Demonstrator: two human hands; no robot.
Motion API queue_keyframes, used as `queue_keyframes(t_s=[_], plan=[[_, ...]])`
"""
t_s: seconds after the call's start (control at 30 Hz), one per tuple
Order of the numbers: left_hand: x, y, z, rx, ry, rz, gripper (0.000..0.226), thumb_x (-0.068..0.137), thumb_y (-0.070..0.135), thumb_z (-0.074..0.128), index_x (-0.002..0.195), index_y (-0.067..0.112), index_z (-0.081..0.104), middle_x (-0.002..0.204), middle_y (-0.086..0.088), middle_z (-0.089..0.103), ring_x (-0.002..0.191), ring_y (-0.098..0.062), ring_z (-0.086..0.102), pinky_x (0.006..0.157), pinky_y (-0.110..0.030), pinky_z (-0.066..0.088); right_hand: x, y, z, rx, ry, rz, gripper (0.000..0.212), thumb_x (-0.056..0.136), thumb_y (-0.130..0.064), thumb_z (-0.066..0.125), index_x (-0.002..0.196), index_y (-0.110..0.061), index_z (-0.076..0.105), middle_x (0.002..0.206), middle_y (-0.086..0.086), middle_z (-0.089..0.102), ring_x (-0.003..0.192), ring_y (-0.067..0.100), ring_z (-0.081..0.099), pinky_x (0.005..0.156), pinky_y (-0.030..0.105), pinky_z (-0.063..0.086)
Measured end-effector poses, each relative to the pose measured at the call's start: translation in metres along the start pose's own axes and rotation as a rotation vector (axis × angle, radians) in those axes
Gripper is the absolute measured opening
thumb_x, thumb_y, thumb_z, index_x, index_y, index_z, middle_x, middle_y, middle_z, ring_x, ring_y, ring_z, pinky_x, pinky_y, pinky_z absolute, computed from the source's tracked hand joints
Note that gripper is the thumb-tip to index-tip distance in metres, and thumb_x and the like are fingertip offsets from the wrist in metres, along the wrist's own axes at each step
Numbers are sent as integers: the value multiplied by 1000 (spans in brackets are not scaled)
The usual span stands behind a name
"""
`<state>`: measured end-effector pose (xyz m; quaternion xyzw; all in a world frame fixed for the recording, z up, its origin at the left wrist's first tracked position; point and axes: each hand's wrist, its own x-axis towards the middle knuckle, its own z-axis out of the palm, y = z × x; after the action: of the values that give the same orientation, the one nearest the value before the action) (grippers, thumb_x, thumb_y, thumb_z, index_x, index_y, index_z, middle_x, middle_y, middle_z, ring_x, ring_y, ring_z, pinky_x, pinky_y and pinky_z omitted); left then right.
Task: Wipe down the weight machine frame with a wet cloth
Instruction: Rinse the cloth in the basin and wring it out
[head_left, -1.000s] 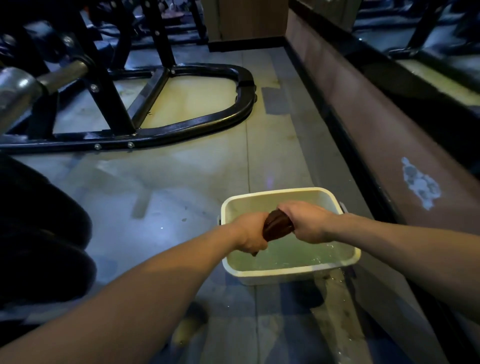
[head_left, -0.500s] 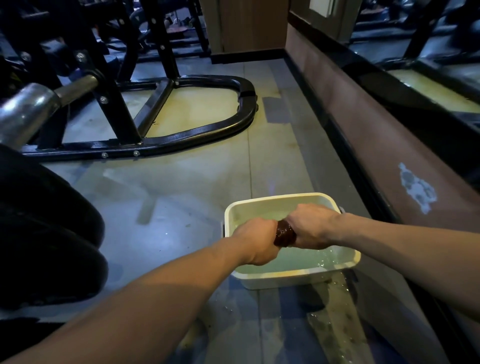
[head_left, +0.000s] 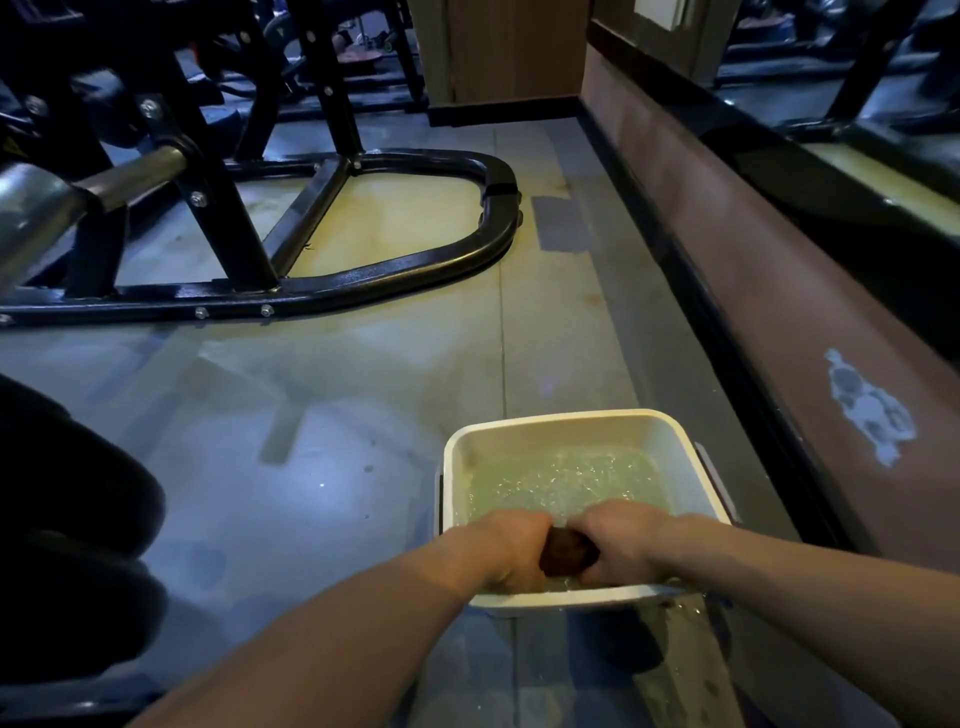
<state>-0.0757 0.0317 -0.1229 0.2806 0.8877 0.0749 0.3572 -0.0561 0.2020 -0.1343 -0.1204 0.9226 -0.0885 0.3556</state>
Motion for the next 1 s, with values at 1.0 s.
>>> queue_keyframes(t_s=[1.0], plan=[[-12,1,-15,-26,100,-96,12,92,24,65,97,14,69,93,-9,69,89,-27,68,85,-39,60,-21,-19,-26,-117,212,-89,33,90,-38,69,111,-29,46,92,-6,58,75,12,54,58,26,39]])
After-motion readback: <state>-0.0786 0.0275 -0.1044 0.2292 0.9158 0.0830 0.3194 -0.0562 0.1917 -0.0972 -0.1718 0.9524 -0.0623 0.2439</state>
